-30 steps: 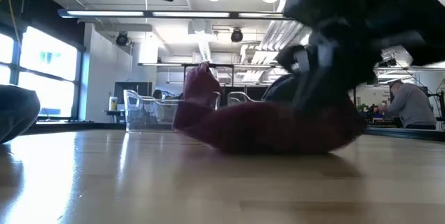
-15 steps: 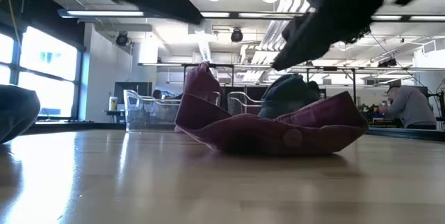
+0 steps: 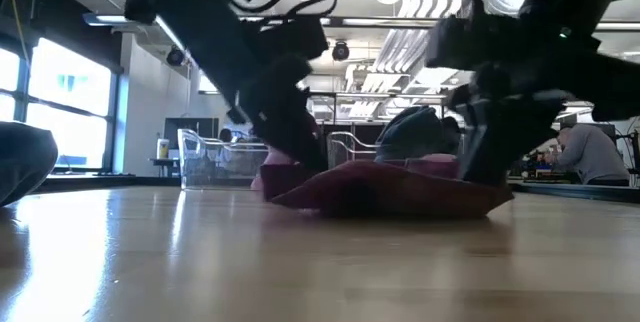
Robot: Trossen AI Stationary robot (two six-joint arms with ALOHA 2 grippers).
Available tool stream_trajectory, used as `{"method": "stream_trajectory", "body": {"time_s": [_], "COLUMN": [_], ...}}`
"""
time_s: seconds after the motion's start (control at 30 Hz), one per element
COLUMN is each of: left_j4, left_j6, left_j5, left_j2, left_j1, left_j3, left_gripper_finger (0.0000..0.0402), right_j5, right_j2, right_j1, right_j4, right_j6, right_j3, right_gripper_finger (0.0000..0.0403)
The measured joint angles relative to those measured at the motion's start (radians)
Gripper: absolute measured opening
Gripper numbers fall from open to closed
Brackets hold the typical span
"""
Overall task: Pick & Place hat
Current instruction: Put the red cap into the left transparent bin
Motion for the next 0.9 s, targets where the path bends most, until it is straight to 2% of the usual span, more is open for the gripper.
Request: {"method": "stream_trajectory", "body": {"time_s": [0.17, 0.3, 0.4, 0.5, 0.67, 0.77, 0.9], "left_j4": [-0.165, -0.17, -0.127, -0.036, 0.069, -0.007, -0.139], "left_j6": [0.002, 0.069, 0.114, 0.138, 0.132, 0.083, 0.02], "left_j5": [-0.134, -0.157, -0.092, -0.019, 0.081, 0.098, 0.105], "left_j2": [-0.017, -0.023, -0.006, 0.038, 0.148, 0.201, 0.207], "left_j1": [-0.047, -0.105, -0.121, -0.107, -0.05, 0.0, 0.046], "left_j3": [0.108, 0.196, 0.229, 0.224, 0.227, 0.233, 0.259], "left_gripper_finger": [0.0151, 0.0151, 0.0151, 0.0151, 0.0151, 0.0151, 0.0151], "right_j5": [0.093, 0.124, 0.101, 0.03, 0.021, -0.028, -0.154], "right_j2": [-0.037, -0.07, -0.078, -0.066, -0.007, 0.031, 0.039], "right_j1": [0.007, 0.017, 0.024, 0.024, 0.021, 0.01, 0.005], "right_j4": [-0.135, -0.089, 0.009, 0.101, 0.128, 0.114, 0.061], "right_j6": [0.065, 0.047, 0.034, 0.016, -0.016, -0.028, -0.028], "right_j3": [0.0, 0.0, 0.0, 0.0, 0.0, 0.0, 0.0], "right_gripper_finger": [0.0019, 0.0007, 0.0003, 0.0006, 0.0002, 0.0004, 0.0002]}}
